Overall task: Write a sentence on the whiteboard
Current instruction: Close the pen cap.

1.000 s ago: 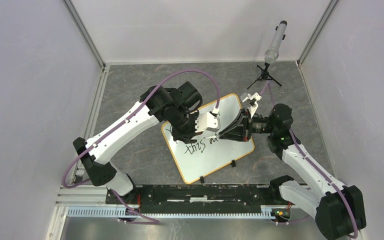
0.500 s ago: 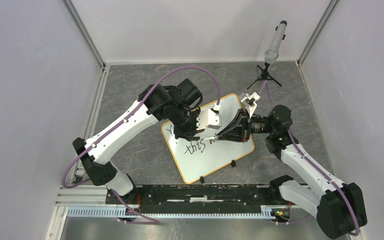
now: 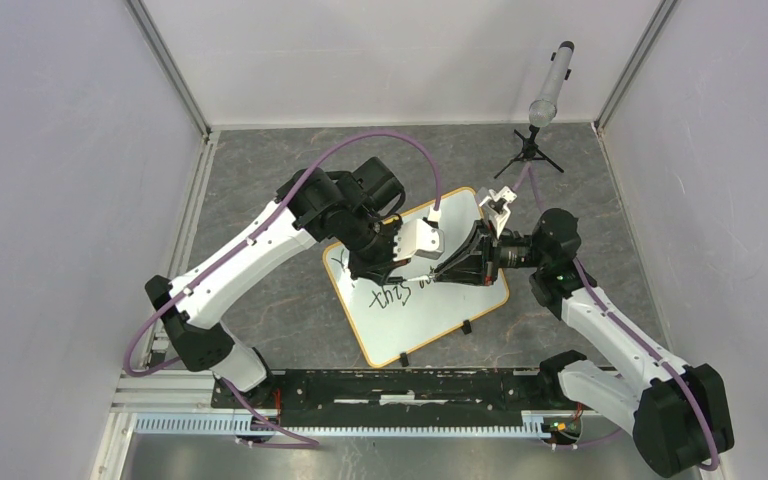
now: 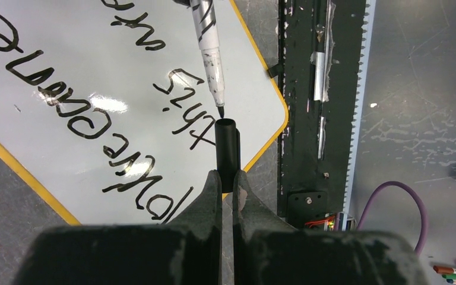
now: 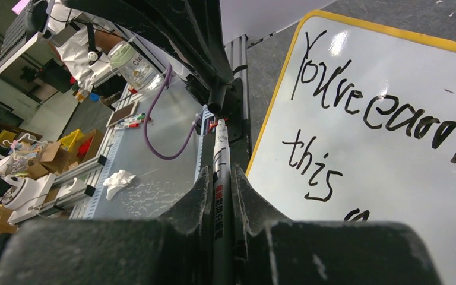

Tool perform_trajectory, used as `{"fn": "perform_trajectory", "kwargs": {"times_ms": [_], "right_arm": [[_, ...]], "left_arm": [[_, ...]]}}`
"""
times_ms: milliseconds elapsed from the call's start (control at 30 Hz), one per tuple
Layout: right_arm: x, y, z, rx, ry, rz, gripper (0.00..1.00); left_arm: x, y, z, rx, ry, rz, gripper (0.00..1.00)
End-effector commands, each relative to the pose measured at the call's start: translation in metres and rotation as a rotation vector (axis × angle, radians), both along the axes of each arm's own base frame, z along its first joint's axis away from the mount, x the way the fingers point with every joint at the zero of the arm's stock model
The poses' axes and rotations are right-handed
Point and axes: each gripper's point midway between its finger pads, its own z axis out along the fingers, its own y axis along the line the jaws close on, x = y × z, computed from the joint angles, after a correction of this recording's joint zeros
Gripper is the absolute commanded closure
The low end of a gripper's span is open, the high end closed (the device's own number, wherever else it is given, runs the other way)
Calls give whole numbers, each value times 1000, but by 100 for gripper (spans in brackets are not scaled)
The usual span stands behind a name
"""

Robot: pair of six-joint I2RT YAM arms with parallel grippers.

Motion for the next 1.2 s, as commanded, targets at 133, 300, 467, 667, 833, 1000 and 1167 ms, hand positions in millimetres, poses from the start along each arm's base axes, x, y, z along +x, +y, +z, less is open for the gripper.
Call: {"fn": "perform_trajectory", "kwargs": {"times_ms": [133, 300, 467, 667, 833, 1000, 1167], "right_arm": [[3, 2, 10, 8, -54, 3, 100], [1, 1, 11, 6, -61, 14, 100], [1, 2, 11, -2, -67, 17, 100], [0, 3, 12, -10, -70, 21, 100], [-1, 5, 11, -13, -68, 29, 100], [-3, 8, 9, -19, -68, 39, 100], [-4, 9, 10, -20, -69, 44, 100]], "left_arm": [[-7, -7, 14, -58, -13, -61, 98], [-6, 3, 5, -10, -19, -51, 98], [-9, 14, -6, 32, -15, -42, 98], [-9, 6, -3, 15, 2, -48, 98], [-8, 2, -2, 7, 4, -49, 98], [-7, 0, 1, 0, 2, -47, 98], [-8, -2, -1, 4, 9, -50, 98]]}}
